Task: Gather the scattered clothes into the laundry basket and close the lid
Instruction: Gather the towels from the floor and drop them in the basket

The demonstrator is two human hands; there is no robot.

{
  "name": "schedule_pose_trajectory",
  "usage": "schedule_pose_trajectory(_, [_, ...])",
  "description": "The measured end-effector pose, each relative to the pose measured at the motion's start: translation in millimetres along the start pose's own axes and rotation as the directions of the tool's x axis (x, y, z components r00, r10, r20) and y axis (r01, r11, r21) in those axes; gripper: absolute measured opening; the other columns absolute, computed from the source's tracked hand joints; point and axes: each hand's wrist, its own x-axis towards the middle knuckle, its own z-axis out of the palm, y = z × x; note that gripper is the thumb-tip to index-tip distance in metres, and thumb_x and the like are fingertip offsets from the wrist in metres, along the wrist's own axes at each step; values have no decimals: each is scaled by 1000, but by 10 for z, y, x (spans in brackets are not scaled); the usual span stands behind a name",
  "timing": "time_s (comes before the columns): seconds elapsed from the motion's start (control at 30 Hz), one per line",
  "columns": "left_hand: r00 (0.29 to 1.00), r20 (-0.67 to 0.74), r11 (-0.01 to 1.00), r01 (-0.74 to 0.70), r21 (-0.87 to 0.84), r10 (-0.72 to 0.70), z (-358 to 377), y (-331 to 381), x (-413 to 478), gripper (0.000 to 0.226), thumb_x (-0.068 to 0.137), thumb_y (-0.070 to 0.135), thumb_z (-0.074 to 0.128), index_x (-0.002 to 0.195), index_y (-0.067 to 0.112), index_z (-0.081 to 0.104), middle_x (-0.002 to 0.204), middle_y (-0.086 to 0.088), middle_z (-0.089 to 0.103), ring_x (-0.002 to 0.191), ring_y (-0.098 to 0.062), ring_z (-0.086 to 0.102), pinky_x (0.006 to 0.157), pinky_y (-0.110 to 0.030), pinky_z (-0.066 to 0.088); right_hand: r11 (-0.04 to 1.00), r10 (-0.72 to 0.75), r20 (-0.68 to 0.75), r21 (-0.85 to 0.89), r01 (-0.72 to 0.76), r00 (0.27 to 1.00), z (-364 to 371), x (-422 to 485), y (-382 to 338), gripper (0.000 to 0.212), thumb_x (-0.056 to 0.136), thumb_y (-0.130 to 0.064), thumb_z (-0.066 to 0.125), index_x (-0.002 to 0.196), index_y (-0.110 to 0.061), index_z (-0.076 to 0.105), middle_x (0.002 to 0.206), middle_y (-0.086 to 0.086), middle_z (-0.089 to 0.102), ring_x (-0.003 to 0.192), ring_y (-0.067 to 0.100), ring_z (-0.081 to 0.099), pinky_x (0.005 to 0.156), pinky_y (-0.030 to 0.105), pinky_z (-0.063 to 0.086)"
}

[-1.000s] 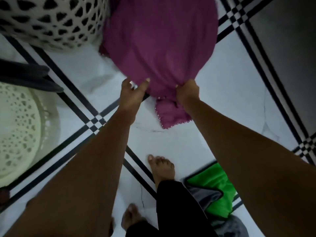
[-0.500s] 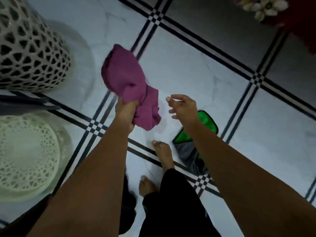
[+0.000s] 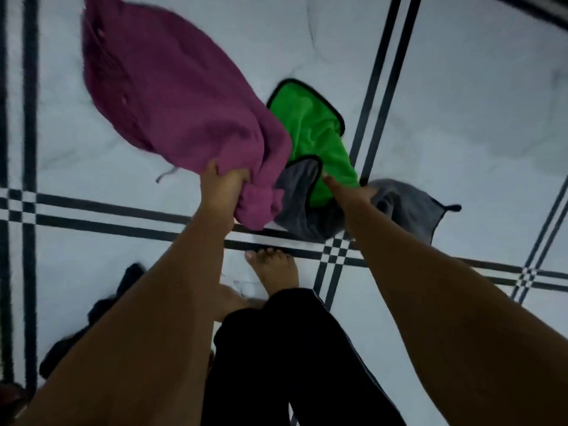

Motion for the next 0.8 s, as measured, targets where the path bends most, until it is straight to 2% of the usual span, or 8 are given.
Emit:
schedule_pose_trajectory(0.07, [1000, 0, 1000, 9, 1, -9, 46, -174, 113, 30, 80, -3, 53, 100, 20, 52, 85, 1, 57, 73, -16, 55, 67, -28, 49, 998, 15, 30, 65, -17, 999, 182, 133, 159, 130, 65, -58, 76, 151, -19, -12, 160, 16, 9, 146, 38, 18, 111, 57, 29])
schedule_pose_trajectory(0.1, [1000, -2, 1000, 14, 6, -14, 56, -257, 154, 31, 80, -3, 54, 101, 20, 54, 85, 2, 58, 74, -15, 55, 67, -28, 49, 978, -206, 70, 50, 203, 976, 333, 248, 338, 125, 67, -54, 75, 151, -23, -12, 157, 14, 24, 142, 34, 31, 107, 55, 38])
schedule_pose_trajectory(0.17, [1000, -5, 999, 24, 23, -24, 60, -367, 203, 38, 79, -2, 54, 112, 16, 58, 86, 2, 60, 74, -14, 56, 66, -26, 50, 891, -451, 39, 79, 447, 892, 598, 389, 945, 86, 74, -45, 64, 146, -37, 17, 106, 3, 71, 95, 20, 71, 69, 37, 60])
schedule_pose_trajectory(0.27, [999, -11, 999, 33, 28, -33, 93, -422, 198, 42, 77, -1, 54, 117, 12, 57, 86, 1, 59, 71, -14, 56, 62, -25, 49, 554, -800, 185, -137, 821, 571, 1165, 456, 1626, 16, 74, -37, 54, 79, -31, 67, 51, -2, 59, 43, 21, 60, 42, 23, 45])
schedule_pose_trajectory(0.4, [999, -26, 999, 21, 44, -20, 99, -350, -70, 28, 79, -2, 53, 100, 17, 50, 78, 2, 56, 67, -13, 53, 57, -24, 46, 608, -758, 296, -6, 794, 582, 954, 320, 1477, 11, 77, -26, 56, 75, -28, 67, 62, 0, 55, 46, 21, 60, 44, 25, 43])
schedule_pose_trajectory(0.53, [997, -59, 998, -42, 47, 44, -32, 66, -600, 27, 79, -1, 55, 99, 16, 51, 77, 4, 53, 67, -13, 51, 58, -25, 45, 848, -478, 408, 445, 288, 778, 79, -895, 127, 16, 87, -4, 59, 102, -1, 65, 110, 19, 64, 78, 23, 64, 62, 22, 53])
schedule_pose_trajectory(0.63, [995, 37, 994, -98, 43, 96, -181, 522, -1122, 13, 84, 12, 59, 96, 17, 59, 80, 5, 59, 72, -11, 57, 59, -22, 50, 882, -452, 576, 404, 244, 681, -285, -1596, -340, 52, 79, -26, 73, 123, -3, 60, 121, 18, 67, 104, 30, 67, 93, 40, 55])
schedule_pose_trajectory(0.8, [964, 253, 951, 7, -309, 75, -717, 1354, -2091, 42, 94, 47, 39, 107, 17, 67, 108, -8, 71, 103, -19, 66, 91, -32, 53, 847, -518, 641, 294, 442, 566, -705, -3196, -613, 70, 75, -22, 78, 134, -9, 43, 121, 10, 63, 106, 24, 66, 80, 31, 58])
